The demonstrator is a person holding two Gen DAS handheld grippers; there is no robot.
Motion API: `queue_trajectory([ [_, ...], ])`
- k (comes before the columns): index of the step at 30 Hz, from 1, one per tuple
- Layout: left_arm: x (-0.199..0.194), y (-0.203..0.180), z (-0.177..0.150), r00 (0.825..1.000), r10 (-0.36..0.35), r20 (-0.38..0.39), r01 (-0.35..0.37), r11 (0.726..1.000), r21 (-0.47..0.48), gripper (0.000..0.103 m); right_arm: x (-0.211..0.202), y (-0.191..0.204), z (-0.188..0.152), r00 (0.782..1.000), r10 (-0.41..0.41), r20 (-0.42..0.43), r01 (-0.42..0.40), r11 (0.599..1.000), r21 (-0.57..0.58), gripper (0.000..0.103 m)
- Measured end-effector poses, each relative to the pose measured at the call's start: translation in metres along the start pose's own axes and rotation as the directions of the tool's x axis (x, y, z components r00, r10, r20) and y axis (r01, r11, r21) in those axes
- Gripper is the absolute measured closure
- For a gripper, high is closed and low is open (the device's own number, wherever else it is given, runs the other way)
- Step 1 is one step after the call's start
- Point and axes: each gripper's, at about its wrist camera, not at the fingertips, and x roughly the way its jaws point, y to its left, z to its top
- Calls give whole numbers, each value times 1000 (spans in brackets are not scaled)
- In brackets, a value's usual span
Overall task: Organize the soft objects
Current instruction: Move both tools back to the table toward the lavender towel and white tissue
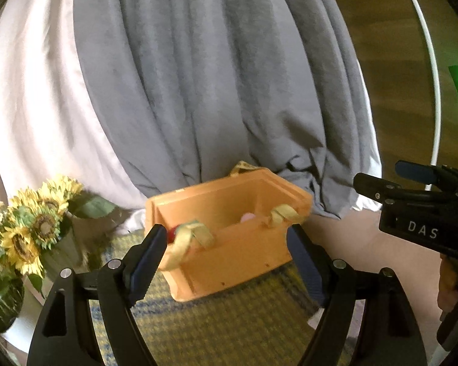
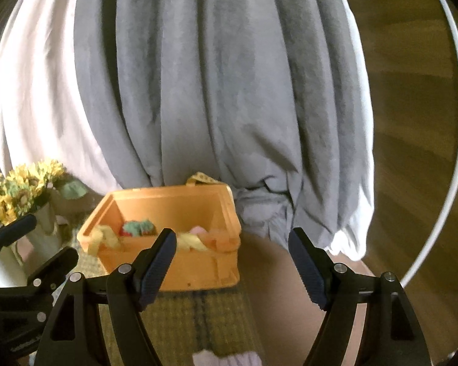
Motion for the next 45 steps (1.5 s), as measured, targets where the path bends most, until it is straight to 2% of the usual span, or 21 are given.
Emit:
queue_trajectory([
  [15,-2,-25,-43,990,-98,-100,105,992,67,23,-22,-9,-51,991,-41,-124,46,998,38,26],
  [23,13,-34,-62,974,-162,-159,181,976,117,23,-18,-12,-78,978,-67,-198,82,994,68,26],
  [30,29,-42,-82,948,-231,-217,269,949,165,23,-9,-12,-102,961,-88,-261,115,989,91,27],
  [38,53,-53,-104,911,-322,-258,382,895,232,23,5,-7,-125,948,-96,-303,134,985,105,27],
  [45,75,-56,-117,874,-403,-273,469,846,254,23,24,-1,-138,942,-92,-322,129,987,95,27],
])
